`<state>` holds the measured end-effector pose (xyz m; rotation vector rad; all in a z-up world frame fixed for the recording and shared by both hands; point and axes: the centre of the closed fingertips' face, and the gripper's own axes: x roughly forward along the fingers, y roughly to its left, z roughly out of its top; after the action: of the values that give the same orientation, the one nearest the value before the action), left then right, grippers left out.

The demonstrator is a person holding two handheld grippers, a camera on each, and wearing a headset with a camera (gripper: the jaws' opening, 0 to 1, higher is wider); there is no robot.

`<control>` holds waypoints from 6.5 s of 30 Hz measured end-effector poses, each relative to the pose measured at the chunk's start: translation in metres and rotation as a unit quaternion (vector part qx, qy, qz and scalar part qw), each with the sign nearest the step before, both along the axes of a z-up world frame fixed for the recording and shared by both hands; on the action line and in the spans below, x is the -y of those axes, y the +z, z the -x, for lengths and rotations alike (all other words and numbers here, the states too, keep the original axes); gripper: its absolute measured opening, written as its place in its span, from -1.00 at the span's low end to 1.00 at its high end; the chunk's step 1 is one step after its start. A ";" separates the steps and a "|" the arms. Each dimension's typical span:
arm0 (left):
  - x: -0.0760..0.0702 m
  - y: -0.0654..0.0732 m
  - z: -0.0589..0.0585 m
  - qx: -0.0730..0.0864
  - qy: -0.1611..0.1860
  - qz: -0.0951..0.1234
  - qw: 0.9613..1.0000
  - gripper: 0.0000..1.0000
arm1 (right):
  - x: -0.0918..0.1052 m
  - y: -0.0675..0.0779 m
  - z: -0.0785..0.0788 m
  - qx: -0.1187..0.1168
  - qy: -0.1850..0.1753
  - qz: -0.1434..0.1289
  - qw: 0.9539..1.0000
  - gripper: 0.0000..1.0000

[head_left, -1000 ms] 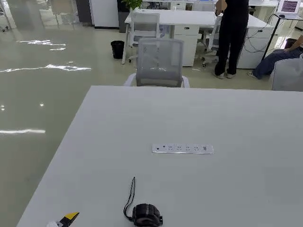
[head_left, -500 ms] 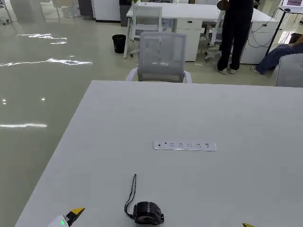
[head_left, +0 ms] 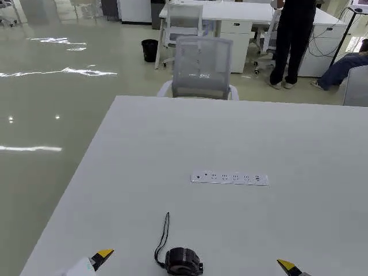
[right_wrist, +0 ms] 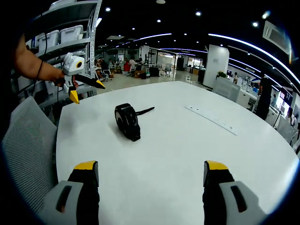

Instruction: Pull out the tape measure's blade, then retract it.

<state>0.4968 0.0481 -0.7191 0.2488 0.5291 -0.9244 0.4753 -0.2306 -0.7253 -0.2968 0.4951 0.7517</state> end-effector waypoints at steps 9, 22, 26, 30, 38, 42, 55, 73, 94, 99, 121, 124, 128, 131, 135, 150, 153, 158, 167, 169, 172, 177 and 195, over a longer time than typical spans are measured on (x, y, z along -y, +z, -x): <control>0.012 -0.003 -0.013 0.005 -0.028 -0.018 0.999 0.83 | -0.008 -0.003 -0.015 0.001 0.018 0.006 1.000 0.86; 0.031 -0.006 -0.030 0.009 -0.059 -0.031 0.998 0.80 | -0.023 -0.007 -0.032 0.000 0.042 0.013 0.999 0.84; 0.036 -0.009 -0.033 0.010 -0.075 -0.040 0.996 0.76 | -0.029 -0.008 -0.036 -0.001 0.054 0.016 0.998 0.82; 0.041 -0.015 -0.037 0.008 -0.087 -0.048 0.995 0.74 | -0.036 -0.010 -0.040 -0.002 0.067 0.018 0.998 0.78; 0.055 -0.024 -0.038 0.009 -0.115 -0.064 0.991 0.68 | -0.047 -0.016 -0.046 -0.008 0.084 0.022 0.996 0.75; 0.062 -0.027 -0.039 0.009 -0.130 -0.070 0.989 0.67 | -0.051 -0.019 -0.048 -0.012 0.091 0.023 0.996 0.74; 0.076 -0.036 -0.044 0.013 -0.174 -0.097 0.980 0.54 | -0.073 -0.031 -0.051 -0.024 0.140 0.028 0.989 0.58; 0.093 -0.050 -0.045 0.008 -0.219 -0.134 0.966 0.30 | -0.105 -0.057 -0.047 -0.053 0.218 0.075 0.972 0.14; 0.105 -0.065 -0.052 -0.003 -0.243 -0.175 0.954 -0.11 | -0.126 -0.073 -0.064 -0.069 0.278 0.133 0.949 -0.39; 0.107 -0.067 -0.048 -0.017 -0.248 -0.176 0.952 -0.25 | -0.124 -0.077 -0.058 -0.078 0.288 0.145 0.943 -0.47; 0.116 -0.071 -0.051 -0.001 -0.264 -0.179 0.948 -0.37 | -0.125 -0.085 -0.061 -0.065 0.292 0.163 0.940 -0.64; 0.116 -0.071 -0.050 -0.002 -0.271 -0.182 0.945 -0.39 | -0.124 -0.085 -0.060 -0.076 0.289 0.162 0.941 -0.67; 0.114 -0.072 -0.049 -0.005 -0.276 -0.194 0.941 -0.40 | -0.123 -0.087 -0.060 -0.081 0.278 0.163 0.943 -0.74; 0.114 -0.073 -0.049 -0.010 -0.276 -0.197 0.941 -0.40 | -0.124 -0.087 -0.059 -0.076 0.285 0.169 0.940 -0.74; 0.114 -0.073 -0.049 -0.012 -0.274 -0.200 0.941 -0.40 | -0.124 -0.088 -0.059 -0.072 0.287 0.175 0.939 -0.75; 0.113 -0.075 -0.051 -0.024 -0.265 -0.207 0.941 -0.42 | -0.122 -0.087 -0.062 -0.070 0.292 0.187 0.936 -0.79; 0.114 -0.075 -0.051 -0.025 -0.264 -0.208 0.942 -0.42 | -0.121 -0.086 -0.062 -0.071 0.290 0.185 0.936 -0.79; 0.113 -0.076 -0.051 -0.027 -0.264 -0.210 0.941 -0.42 | -0.121 -0.086 -0.062 -0.073 0.291 0.185 0.936 -0.79; 0.114 -0.076 -0.051 -0.032 -0.267 -0.211 0.940 -0.43 | -0.114 -0.087 -0.062 -0.085 0.291 0.182 0.935 -0.80; 0.113 -0.076 -0.051 -0.033 -0.266 -0.210 0.940 -0.43 | -0.113 -0.089 -0.063 -0.088 0.289 0.180 0.936 -0.80; 0.113 -0.076 -0.051 -0.034 -0.266 -0.211 0.940 -0.42 | -0.112 -0.089 -0.062 -0.088 0.290 0.180 0.936 -0.80; 0.113 -0.076 -0.050 -0.034 -0.269 -0.210 0.940 -0.43 | -0.109 -0.090 -0.062 -0.093 0.290 0.181 0.935 -0.80; 0.113 -0.076 -0.050 -0.035 -0.268 -0.208 0.940 -0.43 | -0.102 -0.089 -0.061 -0.096 0.289 0.190 0.933 -0.80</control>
<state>0.5472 -0.0648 -0.7952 0.7732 0.7411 -1.3482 0.5362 -0.1288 -0.8143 -0.7570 0.7553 1.2671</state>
